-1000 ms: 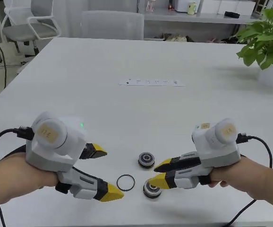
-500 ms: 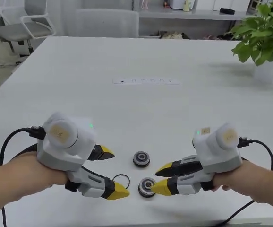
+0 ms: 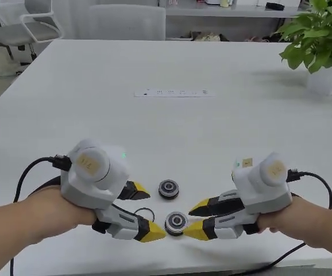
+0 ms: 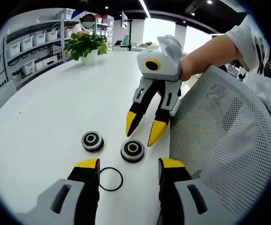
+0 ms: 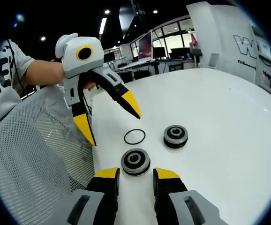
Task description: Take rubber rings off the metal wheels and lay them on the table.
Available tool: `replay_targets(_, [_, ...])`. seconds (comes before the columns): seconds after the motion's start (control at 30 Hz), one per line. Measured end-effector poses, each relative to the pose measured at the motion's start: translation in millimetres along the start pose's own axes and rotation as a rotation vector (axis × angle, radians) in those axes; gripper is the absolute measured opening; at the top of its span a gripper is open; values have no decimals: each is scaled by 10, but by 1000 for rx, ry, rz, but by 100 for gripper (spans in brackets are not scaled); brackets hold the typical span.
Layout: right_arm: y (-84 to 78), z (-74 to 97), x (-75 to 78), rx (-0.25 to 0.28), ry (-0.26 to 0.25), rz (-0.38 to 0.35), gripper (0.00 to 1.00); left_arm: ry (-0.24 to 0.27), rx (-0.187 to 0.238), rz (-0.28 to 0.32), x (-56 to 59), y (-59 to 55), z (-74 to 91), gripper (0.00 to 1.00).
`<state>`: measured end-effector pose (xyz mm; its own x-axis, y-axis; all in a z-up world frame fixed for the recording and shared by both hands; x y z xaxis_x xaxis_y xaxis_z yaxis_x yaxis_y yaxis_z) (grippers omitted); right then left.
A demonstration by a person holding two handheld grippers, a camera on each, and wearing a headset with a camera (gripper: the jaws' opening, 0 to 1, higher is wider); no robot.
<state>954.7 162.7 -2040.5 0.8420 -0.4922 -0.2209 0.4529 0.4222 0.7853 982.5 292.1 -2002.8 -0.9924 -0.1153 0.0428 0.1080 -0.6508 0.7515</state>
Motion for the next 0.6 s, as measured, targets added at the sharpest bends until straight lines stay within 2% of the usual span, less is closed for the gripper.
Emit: replay_targets(0.6, [-64,-39,7,2,5,5,25,-50,-24,-33,75,47,-281,29])
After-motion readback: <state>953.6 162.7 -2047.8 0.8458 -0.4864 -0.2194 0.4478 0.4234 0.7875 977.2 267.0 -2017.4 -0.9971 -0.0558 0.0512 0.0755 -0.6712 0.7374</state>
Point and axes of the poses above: the centre of the closed fingertips' face, and the gripper's own axes: z roughly backward along the fingers, x roughly to its right, y roughly out of its top, the point moved 6 cm from there along z, roughly backward along the fingers
